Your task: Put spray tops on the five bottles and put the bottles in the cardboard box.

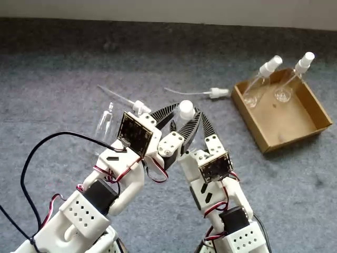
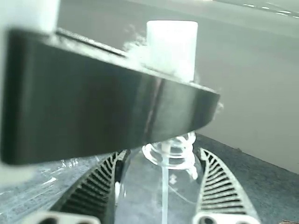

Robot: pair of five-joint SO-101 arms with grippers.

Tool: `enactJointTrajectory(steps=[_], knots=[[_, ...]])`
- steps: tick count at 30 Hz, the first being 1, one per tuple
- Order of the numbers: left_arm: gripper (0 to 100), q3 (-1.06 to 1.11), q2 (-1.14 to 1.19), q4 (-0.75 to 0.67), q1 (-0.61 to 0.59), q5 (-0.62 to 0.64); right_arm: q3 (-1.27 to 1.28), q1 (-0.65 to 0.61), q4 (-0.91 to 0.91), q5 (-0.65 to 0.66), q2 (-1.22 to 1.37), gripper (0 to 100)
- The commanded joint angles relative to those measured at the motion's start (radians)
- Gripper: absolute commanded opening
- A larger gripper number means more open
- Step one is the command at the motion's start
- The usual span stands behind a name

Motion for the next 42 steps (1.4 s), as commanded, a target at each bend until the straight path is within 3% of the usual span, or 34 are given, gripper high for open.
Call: enactJointTrajectory(steps=[1,14,23,42], knots=[[0,-0.059,0.013,0.003,0.016,-0.011,0.143,-0.001,-0.033,0.003,-0.018,13.0],[0,-0.107,0.015,0.011,0.024,-0.058,0.143,-0.001,-0.027,0.009,-0.018,13.0],[0,-0.094,0.015,0.100,0.019,-0.066,0.142,-0.001,-0.025,0.009,-0.018,13.0],[0,-0.088,0.007,0.100,0.041,-0.124,0.142,-0.001,-0.024,0.009,-0.016,13.0]])
